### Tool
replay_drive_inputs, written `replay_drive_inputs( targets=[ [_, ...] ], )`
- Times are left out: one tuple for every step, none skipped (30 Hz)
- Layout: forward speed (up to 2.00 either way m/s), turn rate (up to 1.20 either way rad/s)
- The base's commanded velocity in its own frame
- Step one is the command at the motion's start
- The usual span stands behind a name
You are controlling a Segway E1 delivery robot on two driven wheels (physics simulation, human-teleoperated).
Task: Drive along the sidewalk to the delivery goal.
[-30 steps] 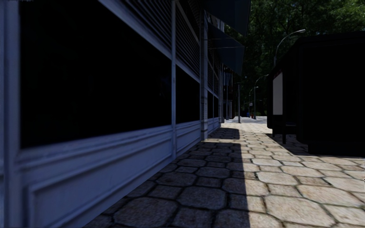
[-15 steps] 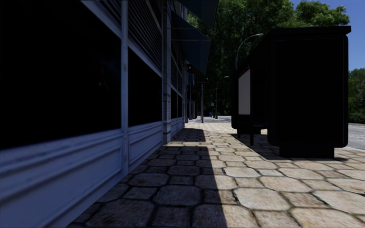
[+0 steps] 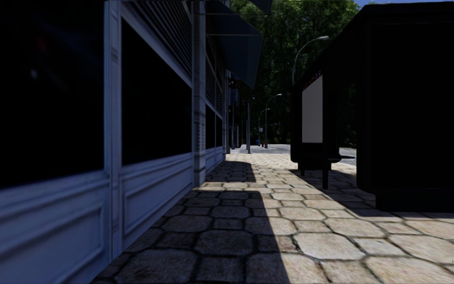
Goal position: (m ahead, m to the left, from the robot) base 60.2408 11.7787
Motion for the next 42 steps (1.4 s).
replay_drive_inputs(
  targets=[
    [1.54,-0.38],
    [1.54,-0.38],
    [1.54,-0.38],
    [1.54,-0.38],
    [1.54,-0.38],
    [1.54,-0.33],
    [1.54,-0.33],
    [1.54,-0.14],
    [1.54,0.0],
    [1.54,0.0],
    [1.54,0.0],
    [1.54,0.0],
    [1.54,0.0],
    [1.54,0.0],
    [1.61,0.0],
    [1.78,0.0],
    [1.78,0.0],
    [2.0,0.0],
    [2.0,0.0],
    [2.0,0.0],
    [2.0,0.0],
    [2.0,0.0],
    [2.0,0.0],
    [2.0,0.0],
    [2.0,0.0],
    [2.0,0.0],
    [2.0,0.0],
    [2.0,0.0],
    [2.0,0.0],
    [2.0,0.0],
    [2.0,0.0],
    [2.0,0.0],
    [2.0,-0.2],
    [2.0,-0.2],
    [2.0,-0.29],
    [2.0,-0.32],
    [2.0,-0.32],
    [2.0,-0.33],
    [2.0,-0.33],
    [2.0,-0.33],
    [2.0,-0.33],
    [2.0,-0.33]
  ],
)
